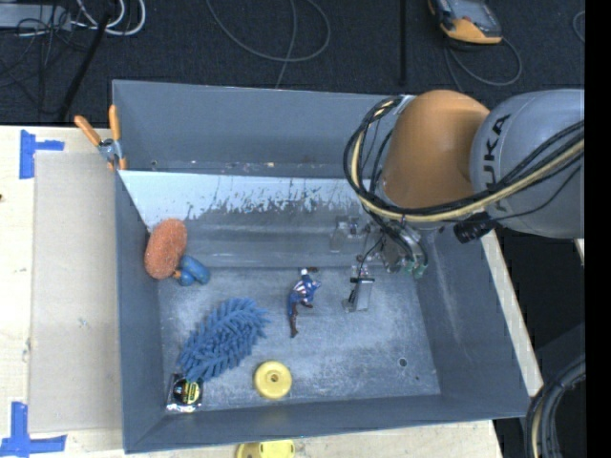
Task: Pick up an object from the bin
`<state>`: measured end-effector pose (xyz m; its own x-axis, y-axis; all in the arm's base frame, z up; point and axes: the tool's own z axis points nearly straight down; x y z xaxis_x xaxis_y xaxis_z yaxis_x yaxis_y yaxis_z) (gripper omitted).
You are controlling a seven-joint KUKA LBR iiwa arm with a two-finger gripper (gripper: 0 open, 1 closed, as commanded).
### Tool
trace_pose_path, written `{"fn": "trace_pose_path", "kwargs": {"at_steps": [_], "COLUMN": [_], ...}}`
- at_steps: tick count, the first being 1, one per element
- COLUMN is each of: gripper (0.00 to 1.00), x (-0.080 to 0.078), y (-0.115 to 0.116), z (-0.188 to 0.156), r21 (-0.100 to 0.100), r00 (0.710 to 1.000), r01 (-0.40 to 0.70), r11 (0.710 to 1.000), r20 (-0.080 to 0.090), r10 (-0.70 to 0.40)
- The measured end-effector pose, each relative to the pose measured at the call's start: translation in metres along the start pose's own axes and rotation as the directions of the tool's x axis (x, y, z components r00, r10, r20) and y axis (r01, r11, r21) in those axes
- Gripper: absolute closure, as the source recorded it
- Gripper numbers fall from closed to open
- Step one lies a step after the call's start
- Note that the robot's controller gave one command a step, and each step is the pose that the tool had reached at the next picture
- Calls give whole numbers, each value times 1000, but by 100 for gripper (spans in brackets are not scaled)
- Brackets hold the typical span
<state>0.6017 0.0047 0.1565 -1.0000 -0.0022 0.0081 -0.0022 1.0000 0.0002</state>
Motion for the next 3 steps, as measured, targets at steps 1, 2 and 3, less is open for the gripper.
{"fn": "trace_pose_path", "kwargs": {"at_steps": [1,2,3], "gripper": [0,0,100], "x": [-2,-9,4], "y": [0,26,51], "z": [-5,40,87], "r21": [0,1,0], "r00": [1000,1000,999], "r01": [0,21,48], "r11": [1000,1000,999], "r20": [7,16,8], "r10": [0,-21,-48]}}
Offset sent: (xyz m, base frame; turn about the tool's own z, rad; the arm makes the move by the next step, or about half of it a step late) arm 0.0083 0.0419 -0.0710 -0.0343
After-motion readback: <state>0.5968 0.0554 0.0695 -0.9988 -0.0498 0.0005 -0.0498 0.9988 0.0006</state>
